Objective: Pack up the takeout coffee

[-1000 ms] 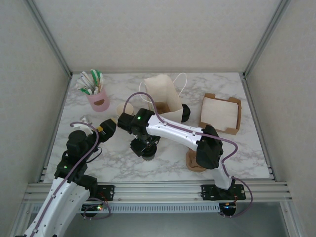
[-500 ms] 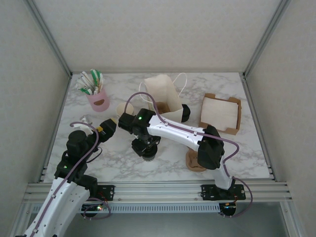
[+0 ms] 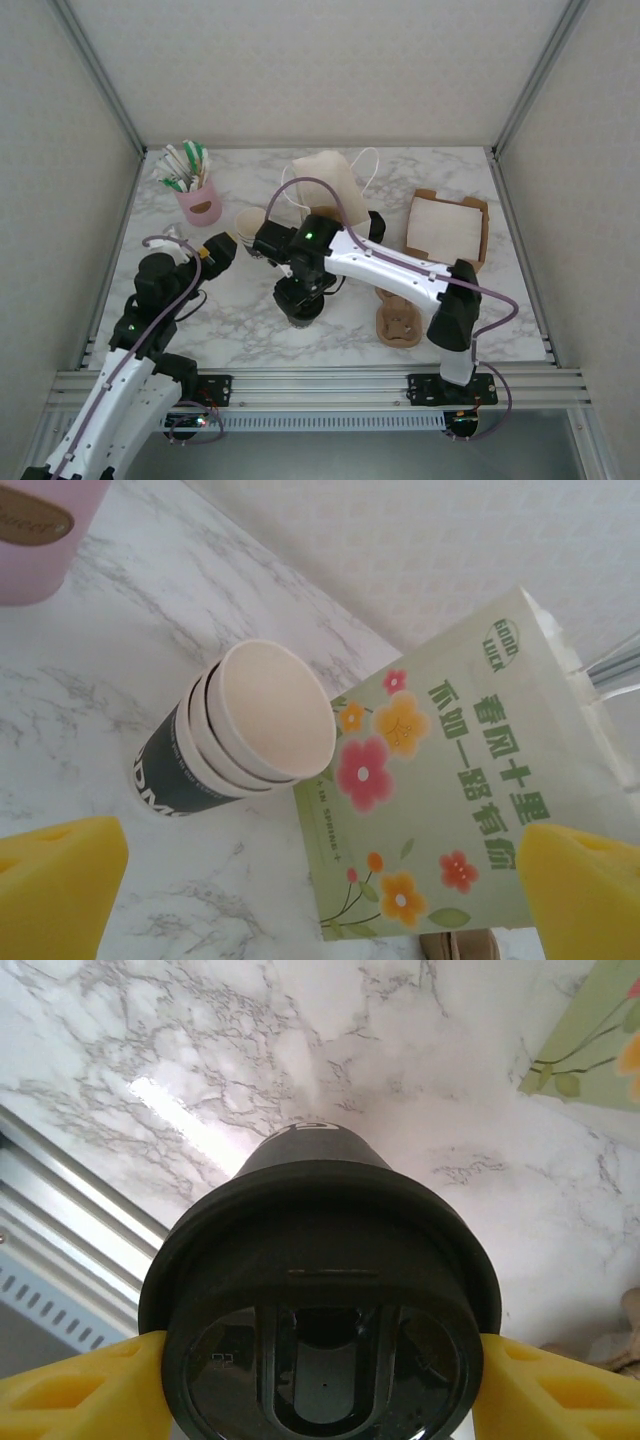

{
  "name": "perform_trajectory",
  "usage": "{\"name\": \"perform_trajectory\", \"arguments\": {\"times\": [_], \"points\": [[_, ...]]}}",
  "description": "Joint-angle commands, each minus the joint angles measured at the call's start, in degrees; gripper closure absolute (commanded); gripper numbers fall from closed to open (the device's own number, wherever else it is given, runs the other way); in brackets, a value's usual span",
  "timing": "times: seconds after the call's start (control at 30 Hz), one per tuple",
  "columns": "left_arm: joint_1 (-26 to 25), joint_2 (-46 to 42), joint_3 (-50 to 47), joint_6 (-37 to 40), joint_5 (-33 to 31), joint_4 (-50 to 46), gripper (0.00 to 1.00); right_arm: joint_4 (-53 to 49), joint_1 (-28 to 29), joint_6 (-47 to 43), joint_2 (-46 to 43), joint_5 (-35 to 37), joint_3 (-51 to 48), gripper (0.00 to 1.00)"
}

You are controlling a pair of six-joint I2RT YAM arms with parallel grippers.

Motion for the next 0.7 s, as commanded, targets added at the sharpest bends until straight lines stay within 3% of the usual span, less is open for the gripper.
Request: {"name": "perform_trajectory", "arguments": {"times": [0.0,0.67], "points": [[0.76,2.86,4.05,2.73,-0.41,1.42,0.0,-3.25,-0.29,1.41,-3.91,-1.43,1.2,0.29],[1.17,32.65,29.83,5.58,-1.75,6.29,0.01,-11.25,-1.01,1.61,-12.73,2.53,15.97,0.29]]}}
